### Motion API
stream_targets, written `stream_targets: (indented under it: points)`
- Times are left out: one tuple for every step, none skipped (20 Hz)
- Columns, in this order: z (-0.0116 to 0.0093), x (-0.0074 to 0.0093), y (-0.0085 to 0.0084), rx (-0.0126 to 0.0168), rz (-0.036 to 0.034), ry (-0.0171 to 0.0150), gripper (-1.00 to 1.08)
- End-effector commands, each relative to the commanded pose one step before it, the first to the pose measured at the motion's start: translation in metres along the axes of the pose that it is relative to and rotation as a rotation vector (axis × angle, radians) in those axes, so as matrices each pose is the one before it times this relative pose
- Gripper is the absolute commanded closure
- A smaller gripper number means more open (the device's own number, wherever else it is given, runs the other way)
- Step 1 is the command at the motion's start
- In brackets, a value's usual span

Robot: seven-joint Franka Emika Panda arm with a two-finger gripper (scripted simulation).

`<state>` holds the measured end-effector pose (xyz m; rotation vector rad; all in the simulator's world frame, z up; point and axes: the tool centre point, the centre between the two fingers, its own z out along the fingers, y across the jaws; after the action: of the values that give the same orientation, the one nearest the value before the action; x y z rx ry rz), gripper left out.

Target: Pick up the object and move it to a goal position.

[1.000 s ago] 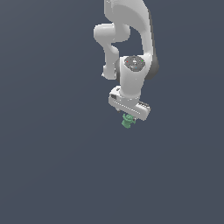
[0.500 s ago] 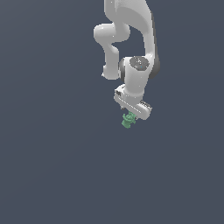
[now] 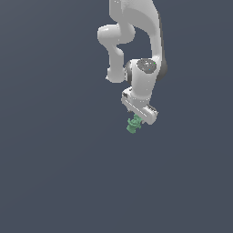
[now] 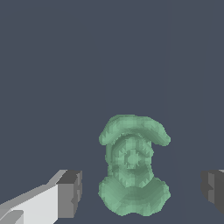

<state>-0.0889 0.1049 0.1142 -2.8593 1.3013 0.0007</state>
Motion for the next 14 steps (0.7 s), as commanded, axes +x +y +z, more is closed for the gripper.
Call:
stream_targets:
  points:
    - [0.00043,-0.00104,0.00033,0.00008,0.00898,0.00043,-0.92]
    - [0.00003,-0.00001,0.00006,-0.00001,0.00069,0.00002,-0.92]
    - [-0.00014,0.00023,-0.00021,-0.00011,-0.00402,-0.00024,-0.92]
    - [0.00033,-0.00002,0.0,0.0,0.0,0.0,-0.92]
    - [0.001,-0.00006,0.00001,0.0,0.0,0.0,-0.92]
    - [0.00166,-0.0001,0.00002,0.0,0.0,0.0,-0.92]
    - [0.00232,-0.00014,0.00003,0.0,0.0,0.0,-0.92]
    - [0.00297,0.00013,0.00022,-0.00002,0.00068,0.00009,-0.92]
    - [0.00364,-0.00022,0.00006,0.0,0.0,0.0,-0.92]
    - [0.00426,0.00005,0.00025,-0.00002,0.00068,0.0001,-0.92]
    - [0.00488,-0.00029,0.00008,0.0,0.0,0.0,-0.92]
    - [0.0054,0.00012,0.00032,-0.00003,0.00097,0.00014,-0.92]
    - [0.00514,-0.00028,0.00003,0.0,0.0,0.0,-0.92]
    - [0.0045,0.00009,0.00016,0.0,0.00069,0.00007,-0.92]
